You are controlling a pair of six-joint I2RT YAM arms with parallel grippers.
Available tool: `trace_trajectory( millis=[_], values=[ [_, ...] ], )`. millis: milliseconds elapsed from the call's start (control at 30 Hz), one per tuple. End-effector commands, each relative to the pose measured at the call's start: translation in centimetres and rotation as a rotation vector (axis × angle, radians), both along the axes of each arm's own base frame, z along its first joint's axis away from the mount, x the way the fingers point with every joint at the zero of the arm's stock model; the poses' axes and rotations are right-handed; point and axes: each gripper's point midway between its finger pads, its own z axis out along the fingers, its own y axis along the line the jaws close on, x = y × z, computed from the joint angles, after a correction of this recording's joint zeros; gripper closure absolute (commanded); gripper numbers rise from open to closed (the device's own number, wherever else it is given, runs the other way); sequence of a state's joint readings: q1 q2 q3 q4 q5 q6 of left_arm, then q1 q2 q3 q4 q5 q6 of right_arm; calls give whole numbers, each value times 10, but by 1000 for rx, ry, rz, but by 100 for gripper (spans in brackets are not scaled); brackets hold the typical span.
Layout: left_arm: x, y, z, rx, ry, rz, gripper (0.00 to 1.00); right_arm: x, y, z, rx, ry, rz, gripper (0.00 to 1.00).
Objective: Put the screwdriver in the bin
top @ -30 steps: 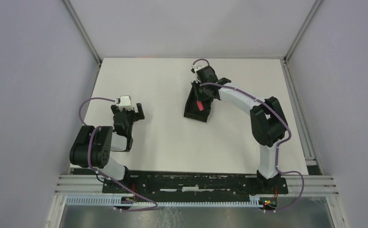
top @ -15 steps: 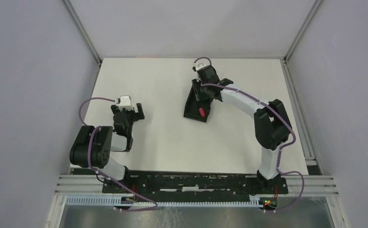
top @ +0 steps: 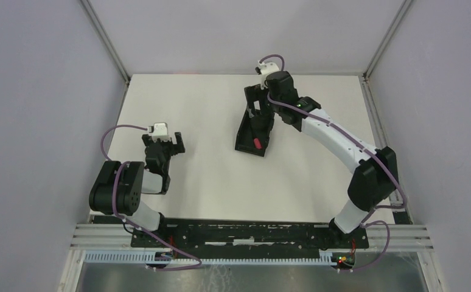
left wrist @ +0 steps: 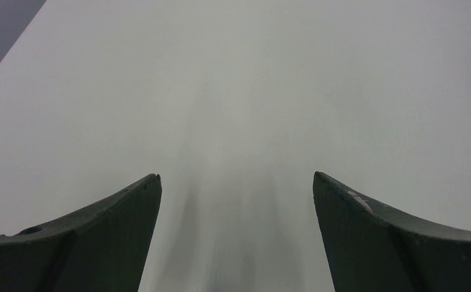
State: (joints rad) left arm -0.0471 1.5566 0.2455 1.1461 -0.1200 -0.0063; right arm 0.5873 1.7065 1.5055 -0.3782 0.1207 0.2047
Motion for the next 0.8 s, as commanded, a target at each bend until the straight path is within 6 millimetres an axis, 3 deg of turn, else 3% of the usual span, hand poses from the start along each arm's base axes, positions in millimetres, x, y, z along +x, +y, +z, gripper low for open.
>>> trace_trajectory(
  millis=[0,133,267,433,567,767],
  values=[
    [4,-1,14,-19,-49,-2,0,-6,-21,65,-5,-195,-12,2],
    [4,-1,14,-19,-49,-2,0,-18,-56,73,-105,-268,-69,2],
    [4,-1,14,-19,-48,-2,0,-38,-94,60,-173,-339,-128,2],
    [4,-1,14,-19,-49,-2,0,-66,-136,20,-176,-385,-204,2],
    [4,-1,14,-18,-49,-2,0,-86,-165,-28,-201,-362,-264,2],
    [4,-1,14,-18,-49,-2,0,-105,-185,-79,-204,-319,-292,2]
  ],
)
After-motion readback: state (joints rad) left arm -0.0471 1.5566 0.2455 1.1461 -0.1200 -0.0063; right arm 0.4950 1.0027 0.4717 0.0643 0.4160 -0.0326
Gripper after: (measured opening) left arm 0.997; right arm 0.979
